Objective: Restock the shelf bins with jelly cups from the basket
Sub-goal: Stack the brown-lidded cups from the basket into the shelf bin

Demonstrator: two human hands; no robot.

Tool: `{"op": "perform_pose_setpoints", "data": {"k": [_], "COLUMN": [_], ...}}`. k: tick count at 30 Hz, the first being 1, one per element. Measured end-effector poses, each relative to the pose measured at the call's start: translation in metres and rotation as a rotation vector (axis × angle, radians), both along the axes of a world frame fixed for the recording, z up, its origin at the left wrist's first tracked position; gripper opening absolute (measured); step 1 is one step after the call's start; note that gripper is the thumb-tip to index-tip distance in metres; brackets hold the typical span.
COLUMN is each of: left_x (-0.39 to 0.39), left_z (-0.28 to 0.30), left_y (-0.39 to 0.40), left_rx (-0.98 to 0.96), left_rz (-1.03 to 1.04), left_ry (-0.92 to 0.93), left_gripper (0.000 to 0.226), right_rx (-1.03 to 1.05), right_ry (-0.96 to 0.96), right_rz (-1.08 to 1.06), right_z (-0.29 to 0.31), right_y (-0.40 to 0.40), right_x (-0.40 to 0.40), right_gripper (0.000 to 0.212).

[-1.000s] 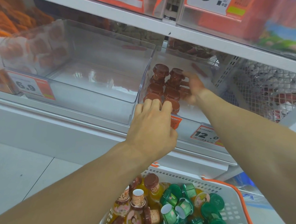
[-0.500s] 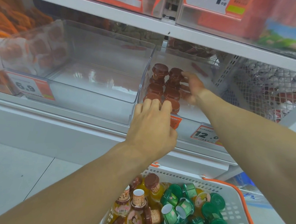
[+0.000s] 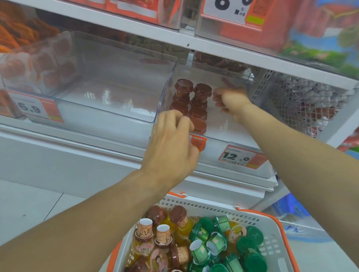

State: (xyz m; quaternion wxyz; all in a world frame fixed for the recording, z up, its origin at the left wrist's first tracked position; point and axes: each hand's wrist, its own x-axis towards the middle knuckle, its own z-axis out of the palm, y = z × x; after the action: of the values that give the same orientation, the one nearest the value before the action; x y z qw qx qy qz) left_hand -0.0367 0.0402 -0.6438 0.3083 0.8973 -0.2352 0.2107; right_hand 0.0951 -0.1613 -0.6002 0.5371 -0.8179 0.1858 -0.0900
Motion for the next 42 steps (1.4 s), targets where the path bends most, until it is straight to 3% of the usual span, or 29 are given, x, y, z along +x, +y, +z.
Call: {"op": "perform_pose_setpoints", "data": {"k": [2,5,9,11,13,15,17,20,23,26,29,31,32,35,39,42], "left_x": [-0.004,-0.009,-0.024,-0.036,-0.048,-0.057,-0.066,-0.092,-0.118,-0.12,-0.121,-0.119,-0.117,-0.107,-0.095,-0.09], "left_z": [-0.001,-0.007,-0.032,-0.053,-0.077,-0.112,-0.159,-0.214,-0.217,-0.21,-0.19,-0.178,-0.17,-0.167,-0.16,-0.141], "left_y": [0.004,0.002,-0.006,-0.011,-0.013,-0.01,0.0,0.014,0.016,0.016,0.016,0.02,0.022,0.031,0.038,0.039], "left_rx": [-0.096,-0.073,0.466,0.689,0.791,0.809,0.811,0.933,0.951,0.922,0.792,0.707,0.66,0.493,-0.139,-0.408], "left_rz": [-0.014,-0.042,-0.201,-0.224,-0.206,-0.152,-0.034,0.04,0.044,0.094,0.069,0.051,0.058,0.149,0.265,0.233], "left_ry": [-0.019,0.148,0.573,0.683,0.741,0.827,0.921,1.027,1.029,0.899,0.943,0.971,0.993,1.11,1.52,1.672], "left_gripper": [0.016,0.007,0.007,0.018,0.021,0.02,0.041,0.065,0.074,0.053,0.028,0.014,0.018,0.023,0.032,0.031], "right_rx": [0.003,0.085,0.327,0.382,0.36,0.266,0.153,-0.03,-0.275,-0.648,-1.077,-1.237,-1.276,-1.264,-1.197,-1.074], "right_ry": [-0.054,-0.148,-0.171,-0.117,-0.037,0.068,0.219,0.421,0.414,0.315,0.325,0.357,0.37,0.388,0.371,0.354], "right_rz": [0.097,0.208,0.311,0.296,0.25,0.226,0.234,0.359,0.525,0.713,0.917,0.983,0.986,0.942,0.871,0.815], "right_z": [0.012,0.023,0.003,-0.029,-0.073,-0.125,-0.17,-0.207,-0.219,-0.229,-0.247,-0.26,-0.267,-0.277,-0.277,-0.273], "right_y": [0.005,0.023,0.05,0.053,0.049,0.041,0.031,0.02,0.02,0.033,0.046,0.05,0.052,0.058,0.062,0.06], "right_x": [-0.033,-0.099,-0.176,-0.202,-0.223,-0.237,-0.247,-0.255,-0.253,-0.251,-0.257,-0.263,-0.264,-0.264,-0.265,-0.262], "right_gripper": [0.013,0.027,0.031,0.029,0.023,0.015,0.007,0.012,0.014,0.01,0.045,0.06,0.064,0.062,0.052,0.051]}}
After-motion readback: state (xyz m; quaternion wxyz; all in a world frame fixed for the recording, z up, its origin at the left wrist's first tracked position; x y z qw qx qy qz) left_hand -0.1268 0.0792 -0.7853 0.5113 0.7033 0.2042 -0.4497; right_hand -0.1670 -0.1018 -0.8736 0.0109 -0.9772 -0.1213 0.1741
